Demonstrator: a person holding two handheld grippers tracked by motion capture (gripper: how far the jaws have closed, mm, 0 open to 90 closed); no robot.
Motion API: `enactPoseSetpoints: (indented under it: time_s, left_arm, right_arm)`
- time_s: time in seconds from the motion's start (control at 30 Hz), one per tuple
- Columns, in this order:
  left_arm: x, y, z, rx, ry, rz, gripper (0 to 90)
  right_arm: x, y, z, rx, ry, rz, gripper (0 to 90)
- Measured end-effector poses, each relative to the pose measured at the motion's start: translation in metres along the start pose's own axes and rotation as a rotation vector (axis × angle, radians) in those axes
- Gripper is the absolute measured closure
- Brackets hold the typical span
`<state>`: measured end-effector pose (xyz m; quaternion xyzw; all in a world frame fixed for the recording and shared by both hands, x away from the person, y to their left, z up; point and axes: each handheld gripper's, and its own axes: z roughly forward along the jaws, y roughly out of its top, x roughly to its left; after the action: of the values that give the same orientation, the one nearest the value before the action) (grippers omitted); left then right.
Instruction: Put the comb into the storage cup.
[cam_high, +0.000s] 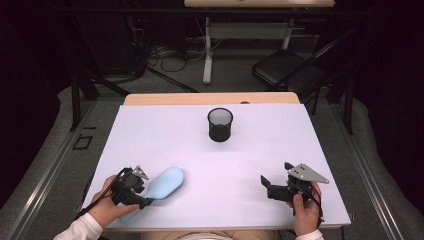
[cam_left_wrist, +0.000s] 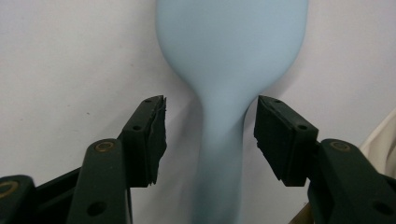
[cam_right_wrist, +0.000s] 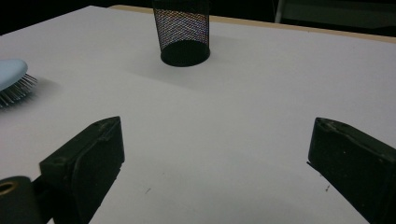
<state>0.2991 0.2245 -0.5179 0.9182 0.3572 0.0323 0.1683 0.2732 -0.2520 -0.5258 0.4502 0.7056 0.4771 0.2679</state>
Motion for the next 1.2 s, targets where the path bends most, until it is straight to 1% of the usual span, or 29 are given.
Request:
enactPoseSetpoints:
  time_s: [0.07, 0.1, 0.13, 0.17, 0.23, 0.3, 0.37, 0.47, 0.57, 0.77, 0.83, 1.2]
  left_arm:
    - [-0.001, 0.0, 0.001, 0.006, 0.0, 0.006, 45.2]
    - [-0.001, 0.0, 0.002, 0.004, -0.002, 0.002, 45.6]
    - [-0.001, 0.0, 0.003, 0.008, -0.002, 0.008, 46.0]
    - [-0.001, 0.001, 0.004, 0.009, -0.01, 0.004, 46.0]
    - [-0.002, 0.001, 0.005, 0.012, -0.009, 0.012, 46.4]
    - [-0.003, 0.001, 0.006, 0.012, -0.003, 0.008, 48.2]
    - [-0.003, 0.001, 0.007, 0.018, 0.002, 0.017, 49.2]
    - [-0.004, 0.002, 0.009, 0.017, -0.003, 0.02, 51.5]
    - [-0.004, 0.002, 0.01, 0.02, 0.008, 0.028, 52.5]
    - [-0.004, 0.003, 0.012, 0.024, 0.009, 0.028, 56.2]
    - [-0.004, 0.002, 0.012, 0.024, 0.005, 0.021, 57.0]
    - [-0.005, 0.003, 0.014, 0.028, 0.015, 0.032, 60.2]
  right_arm:
    - [0.0, 0.0, 0.0, 0.002, 0.001, -0.002, 3.2]
    - [0.0, 0.0, 0.0, 0.002, 0.002, 0.001, 3.2]
    - [0.0, 0.0, 0.0, 0.003, 0.001, -0.001, 3.2]
    - [0.0, 0.0, 0.0, 0.003, 0.001, -0.001, 3.3]
    - [0.0, 0.0, 0.0, 0.001, 0.002, -0.002, 3.3]
    - [0.0, 0.0, 0.0, 0.002, 0.003, -0.001, 3.4]
    - [0.0, 0.0, 0.0, 0.004, 0.003, -0.002, 3.7]
    - [0.0, 0.0, 0.0, 0.005, 0.002, -0.001, 3.8]
    - [0.0, 0.0, 0.0, 0.005, 0.001, -0.003, 4.0]
    - [0.0, 0.0, 0.0, 0.006, 0.005, 0.002, 4.2]
    - [0.0, 0.0, 0.0, 0.005, 0.004, 0.001, 4.4]
    - [0.001, 0.0, 0.001, 0.008, 0.004, 0.001, 4.5]
